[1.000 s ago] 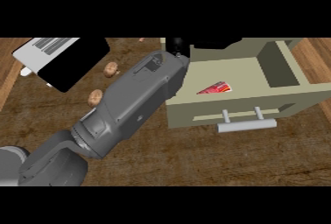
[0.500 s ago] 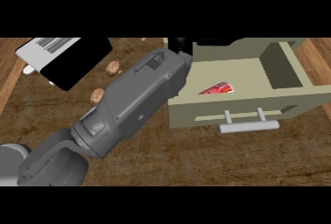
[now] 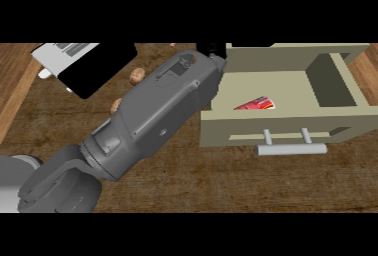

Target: Pick up the can, place it into the drawer and close the drawer

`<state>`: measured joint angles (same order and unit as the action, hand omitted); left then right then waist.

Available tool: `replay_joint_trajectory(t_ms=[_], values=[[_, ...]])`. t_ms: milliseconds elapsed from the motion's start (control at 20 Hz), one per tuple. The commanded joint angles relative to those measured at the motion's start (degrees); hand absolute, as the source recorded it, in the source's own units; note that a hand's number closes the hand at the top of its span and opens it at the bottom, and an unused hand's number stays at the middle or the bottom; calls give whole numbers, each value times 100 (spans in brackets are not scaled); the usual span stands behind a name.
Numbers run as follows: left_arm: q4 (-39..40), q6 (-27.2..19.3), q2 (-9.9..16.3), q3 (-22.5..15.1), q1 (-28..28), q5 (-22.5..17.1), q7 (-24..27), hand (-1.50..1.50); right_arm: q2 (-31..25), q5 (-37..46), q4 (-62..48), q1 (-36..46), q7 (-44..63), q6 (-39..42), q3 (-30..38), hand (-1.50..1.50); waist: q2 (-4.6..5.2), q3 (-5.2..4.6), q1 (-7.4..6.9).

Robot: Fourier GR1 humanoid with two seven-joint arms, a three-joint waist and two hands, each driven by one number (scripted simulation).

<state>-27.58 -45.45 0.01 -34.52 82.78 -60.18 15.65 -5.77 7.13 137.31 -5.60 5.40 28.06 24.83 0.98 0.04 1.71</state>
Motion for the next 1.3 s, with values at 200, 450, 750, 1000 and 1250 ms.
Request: replay_joint_trajectory(t_ms=[200, 450, 750, 1000, 1250], values=[[9, 57, -1, 45, -71, -28, -77, -150, 26, 2432, -780, 818, -399, -572, -1445, -150, -38, -2, -157], [-174, -95, 1, 48, -208, 60, -135, -150, -32, 3494, -2103, 1867, -471, -1263, -1971, -150, -52, -4, -249], [-627, -40, 463, 53, -460, 266, -504, -150, -216, 4386, -3418, 2339, -943, -1793, -2352, -150, -96, -5, -356], [-967, -73, 856, -30, -530, 431, -930, -150, -281, 5146, -4323, 2972, -833, -1952, -2799, -150, -115, -8, -379], [-1254, -96, 1116, 6, -695, 546, -1029, -150, -370, 5717, -6147, 3594, -1190, -2876, -2638, -150, -76, -2, -467]])
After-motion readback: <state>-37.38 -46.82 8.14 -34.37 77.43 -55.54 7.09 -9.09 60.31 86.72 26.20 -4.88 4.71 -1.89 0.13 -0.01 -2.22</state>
